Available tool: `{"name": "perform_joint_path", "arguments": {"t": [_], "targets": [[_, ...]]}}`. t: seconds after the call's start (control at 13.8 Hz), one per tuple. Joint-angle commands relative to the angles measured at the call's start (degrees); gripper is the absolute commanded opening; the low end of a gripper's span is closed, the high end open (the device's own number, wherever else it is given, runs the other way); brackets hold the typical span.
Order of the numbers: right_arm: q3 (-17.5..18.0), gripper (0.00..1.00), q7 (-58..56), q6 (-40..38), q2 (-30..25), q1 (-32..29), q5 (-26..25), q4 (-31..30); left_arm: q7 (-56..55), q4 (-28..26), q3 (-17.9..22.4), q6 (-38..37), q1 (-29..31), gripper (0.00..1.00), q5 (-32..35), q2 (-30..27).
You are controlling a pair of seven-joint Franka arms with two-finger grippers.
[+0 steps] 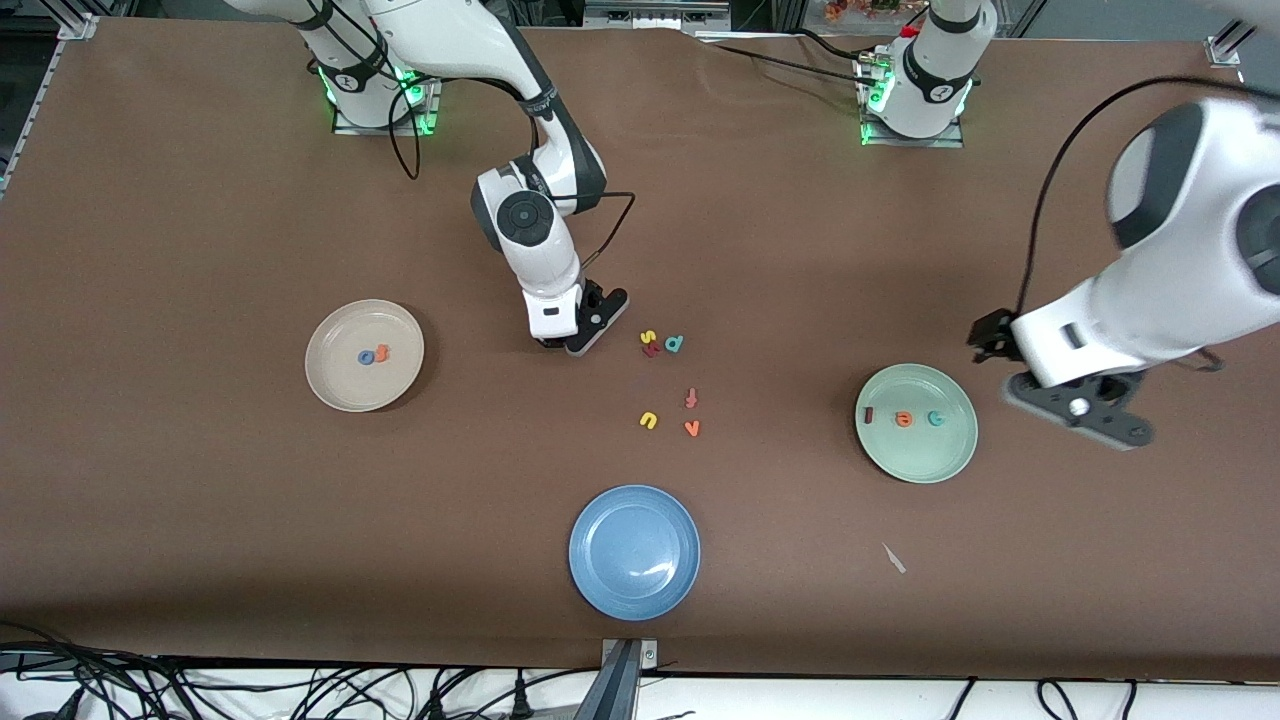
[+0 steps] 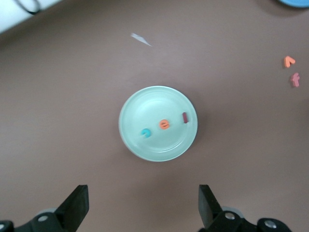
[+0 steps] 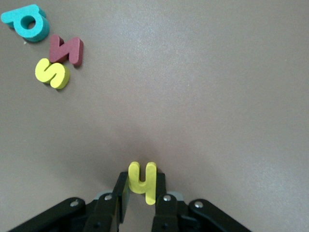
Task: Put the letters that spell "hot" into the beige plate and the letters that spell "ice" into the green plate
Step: 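Grasp the yellow h with the right gripper while the left gripper returns to rest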
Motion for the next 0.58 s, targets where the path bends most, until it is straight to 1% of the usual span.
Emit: {"name": "perform_joint_path", "arguments": {"t": [0.0, 0.07, 0.14, 0.22, 0.36, 0.43, 0.51], "targets": [[0.8, 0.01, -0.2, -0.3, 2.1, 0.1, 1.5, 3.0, 0.0, 3.6, 3.6, -1.4, 0.0, 1.0, -1.8, -0.3], [0.5, 0.0, -0.2, -1.6, 1.7, -0.3, 1.6, 3.5, -0.7, 2.6, 6.3, -1.4, -2.2, 1.0, -3.9, -2.2], [-0.2, 0.0, 0.5, -2.8, 1.3, -0.6, 1.7, 3.9, -1.5, 1.1, 8.2, -1.5, -3.0, 1.0, -7.1, -4.0], [-1.3, 0.0, 1.7, -3.7, 0.3, -0.9, 1.7, 3.9, -3.0, -2.2, 9.4, -1.4, -3.4, 1.0, -8.2, -7.2], [-5.8, 0.0, 2.2, -6.7, -1.5, -0.9, 1.8, 2.8, -8.2, -10.8, 9.7, 0.1, -4.3, 1.0, -8.5, -13.5], [-8.3, 0.0, 2.3, -10.0, -2.7, -0.9, 1.8, 2.5, -10.4, -15.0, 9.8, 2.2, -5.0, 1.0, -8.5, -16.2], [-10.7, 0.0, 2.0, -13.4, -4.3, -0.9, 1.8, 1.4, -11.0, -17.8, 10.1, 3.9, -5.1, 1.0, -8.6, -18.4]]}}
